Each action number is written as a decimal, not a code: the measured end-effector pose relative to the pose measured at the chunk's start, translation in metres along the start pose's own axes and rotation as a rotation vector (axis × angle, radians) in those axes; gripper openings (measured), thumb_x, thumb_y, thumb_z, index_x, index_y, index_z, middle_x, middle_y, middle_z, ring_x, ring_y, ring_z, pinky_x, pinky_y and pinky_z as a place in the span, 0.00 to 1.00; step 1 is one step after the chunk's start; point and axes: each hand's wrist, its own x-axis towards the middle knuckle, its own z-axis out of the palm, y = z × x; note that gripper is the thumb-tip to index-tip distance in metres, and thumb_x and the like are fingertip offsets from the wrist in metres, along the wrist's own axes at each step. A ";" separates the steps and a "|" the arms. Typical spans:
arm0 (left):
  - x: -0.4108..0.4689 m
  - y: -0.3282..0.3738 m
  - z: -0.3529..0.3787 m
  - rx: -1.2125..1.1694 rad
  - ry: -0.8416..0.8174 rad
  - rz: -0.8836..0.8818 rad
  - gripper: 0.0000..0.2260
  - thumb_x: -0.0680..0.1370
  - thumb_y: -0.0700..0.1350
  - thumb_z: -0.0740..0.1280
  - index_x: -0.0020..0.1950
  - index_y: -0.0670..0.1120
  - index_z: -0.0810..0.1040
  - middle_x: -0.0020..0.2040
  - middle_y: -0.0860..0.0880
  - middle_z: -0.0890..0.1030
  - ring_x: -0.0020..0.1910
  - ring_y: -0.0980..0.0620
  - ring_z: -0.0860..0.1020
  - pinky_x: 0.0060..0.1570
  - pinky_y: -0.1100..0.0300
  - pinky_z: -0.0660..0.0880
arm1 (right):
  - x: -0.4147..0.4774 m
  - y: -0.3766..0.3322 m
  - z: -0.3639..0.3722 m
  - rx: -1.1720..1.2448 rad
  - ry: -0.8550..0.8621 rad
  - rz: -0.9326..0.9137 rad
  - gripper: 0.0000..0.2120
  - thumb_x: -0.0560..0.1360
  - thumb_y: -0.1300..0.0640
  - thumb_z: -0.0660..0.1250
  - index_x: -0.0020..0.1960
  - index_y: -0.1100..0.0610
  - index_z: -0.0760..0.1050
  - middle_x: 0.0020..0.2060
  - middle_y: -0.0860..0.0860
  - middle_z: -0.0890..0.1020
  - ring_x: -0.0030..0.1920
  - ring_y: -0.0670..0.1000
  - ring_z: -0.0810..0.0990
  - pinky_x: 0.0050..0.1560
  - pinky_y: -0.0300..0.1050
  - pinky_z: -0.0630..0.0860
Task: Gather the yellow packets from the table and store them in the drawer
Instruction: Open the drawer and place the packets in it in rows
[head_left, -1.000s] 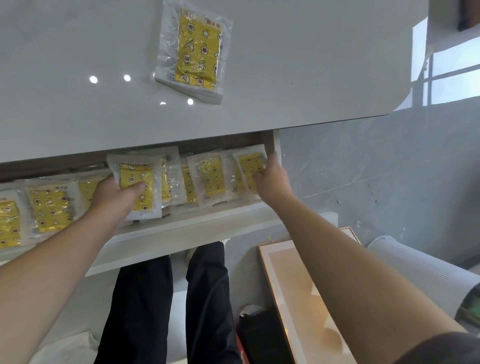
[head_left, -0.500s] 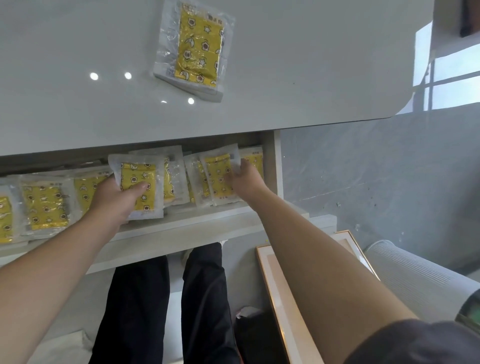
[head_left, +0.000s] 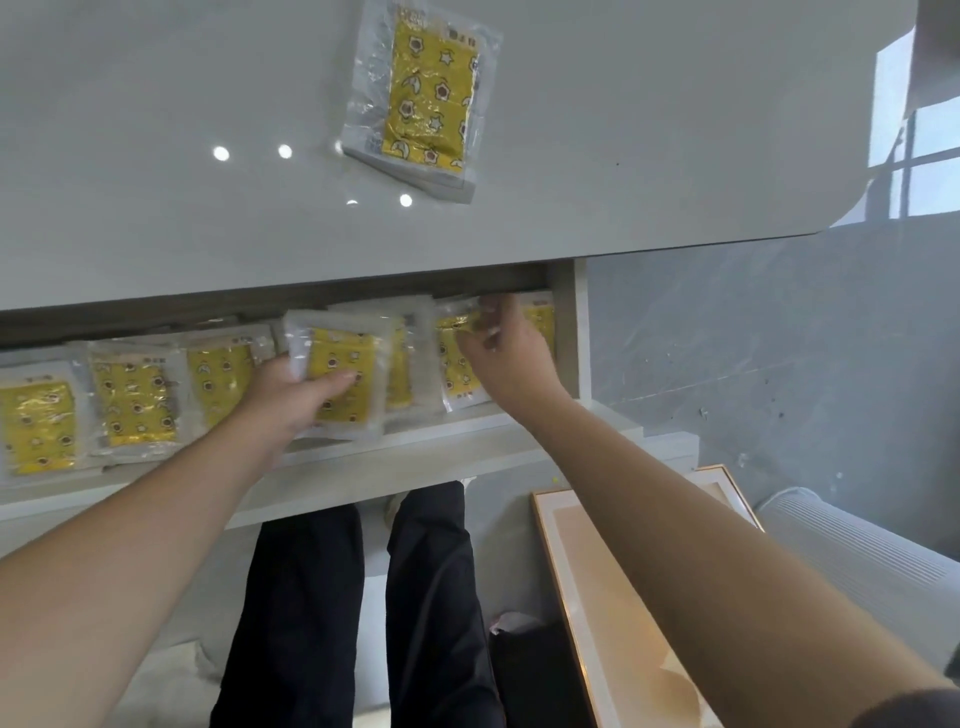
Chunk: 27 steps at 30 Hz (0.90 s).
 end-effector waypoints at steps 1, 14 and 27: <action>-0.002 0.002 0.005 0.015 -0.046 0.003 0.16 0.75 0.49 0.71 0.58 0.42 0.76 0.54 0.48 0.79 0.54 0.47 0.76 0.53 0.54 0.71 | -0.006 -0.006 0.001 0.225 -0.135 0.069 0.24 0.78 0.46 0.64 0.69 0.56 0.66 0.59 0.50 0.76 0.57 0.50 0.76 0.56 0.47 0.75; 0.001 -0.025 -0.084 -0.177 0.075 -0.067 0.36 0.74 0.60 0.68 0.76 0.44 0.62 0.75 0.45 0.65 0.73 0.43 0.64 0.71 0.45 0.58 | 0.001 0.012 -0.013 0.534 -0.082 0.420 0.20 0.79 0.54 0.65 0.68 0.60 0.68 0.56 0.54 0.80 0.55 0.54 0.81 0.54 0.49 0.78; 0.025 -0.032 -0.072 0.217 0.124 0.134 0.04 0.78 0.47 0.67 0.51 0.48 0.75 0.41 0.54 0.76 0.42 0.51 0.75 0.35 0.62 0.67 | 0.009 -0.037 0.072 -0.143 -0.286 0.175 0.13 0.78 0.48 0.64 0.52 0.58 0.76 0.37 0.53 0.80 0.35 0.50 0.78 0.34 0.41 0.75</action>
